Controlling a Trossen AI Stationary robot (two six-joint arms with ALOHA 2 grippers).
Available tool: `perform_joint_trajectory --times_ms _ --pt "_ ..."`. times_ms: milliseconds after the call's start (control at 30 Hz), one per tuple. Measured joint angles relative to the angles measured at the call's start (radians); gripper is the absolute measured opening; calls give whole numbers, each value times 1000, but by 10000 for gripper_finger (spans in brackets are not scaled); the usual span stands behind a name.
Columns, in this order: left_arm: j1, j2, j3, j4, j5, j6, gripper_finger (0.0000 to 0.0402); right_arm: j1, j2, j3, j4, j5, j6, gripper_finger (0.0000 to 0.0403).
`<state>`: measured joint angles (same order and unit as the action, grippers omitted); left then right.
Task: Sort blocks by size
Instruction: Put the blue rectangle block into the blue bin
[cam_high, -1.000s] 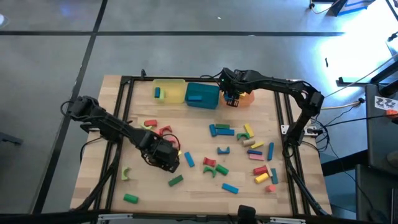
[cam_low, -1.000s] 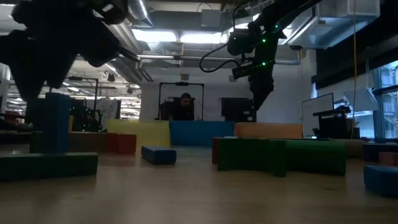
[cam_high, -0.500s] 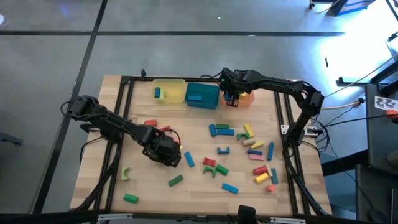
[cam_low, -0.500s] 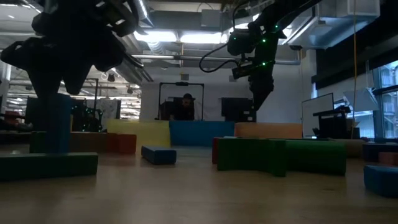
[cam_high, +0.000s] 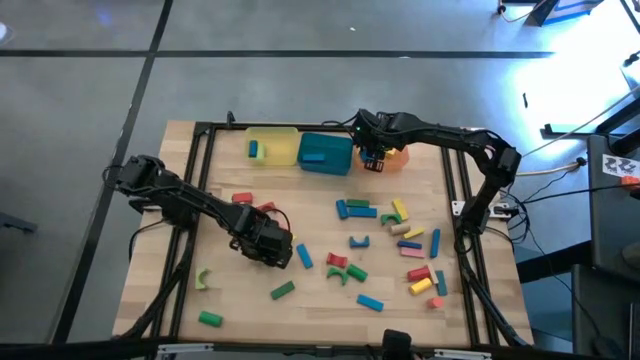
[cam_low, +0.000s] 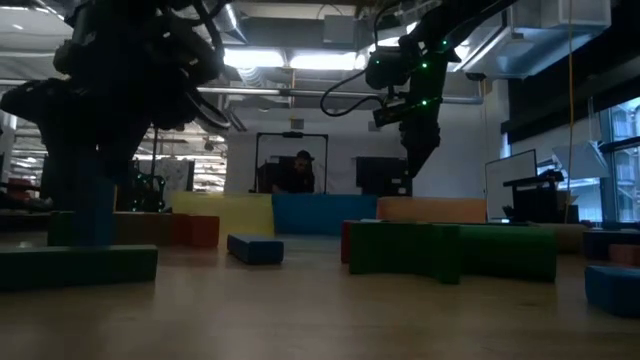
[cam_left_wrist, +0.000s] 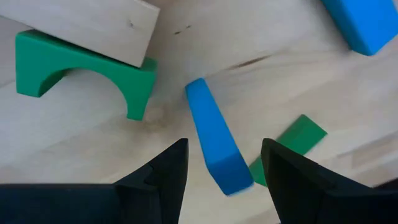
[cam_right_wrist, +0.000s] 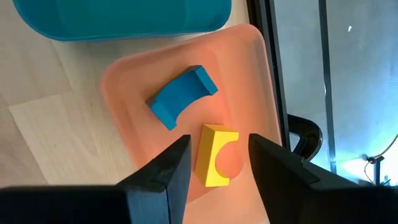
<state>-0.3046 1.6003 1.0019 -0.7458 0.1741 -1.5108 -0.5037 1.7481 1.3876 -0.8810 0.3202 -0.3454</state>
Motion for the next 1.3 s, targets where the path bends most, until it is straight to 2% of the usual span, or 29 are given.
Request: perform_joint_trajectory --times_ms 133,300,500,700,900,1000,1200,1300 --pt "0 6 0 -1 -3 4 163 0 0 0 -4 0 0 161" --pt "1 6 0 2 -24 11 109 0 0 0 -8 0 0 161" --pt "1 5 0 3 -24 39 41 -1 1 72 -158 8 -3 161" --pt "22 -17 -1 43 -25 90 41 -1 -3 188 -279 7 -4 161" --pt "95 -136 -1 83 -93 168 43 -1 -54 251 -288 -42 5 161" --pt "160 -210 0 89 -153 245 46 0 -84 251 -294 -148 74 161" --pt "337 -287 0 211 -370 528 47 2 -91 237 -297 -556 191 161" --pt "438 -274 0 334 -397 710 50 27 -91 196 -295 -705 192 161"
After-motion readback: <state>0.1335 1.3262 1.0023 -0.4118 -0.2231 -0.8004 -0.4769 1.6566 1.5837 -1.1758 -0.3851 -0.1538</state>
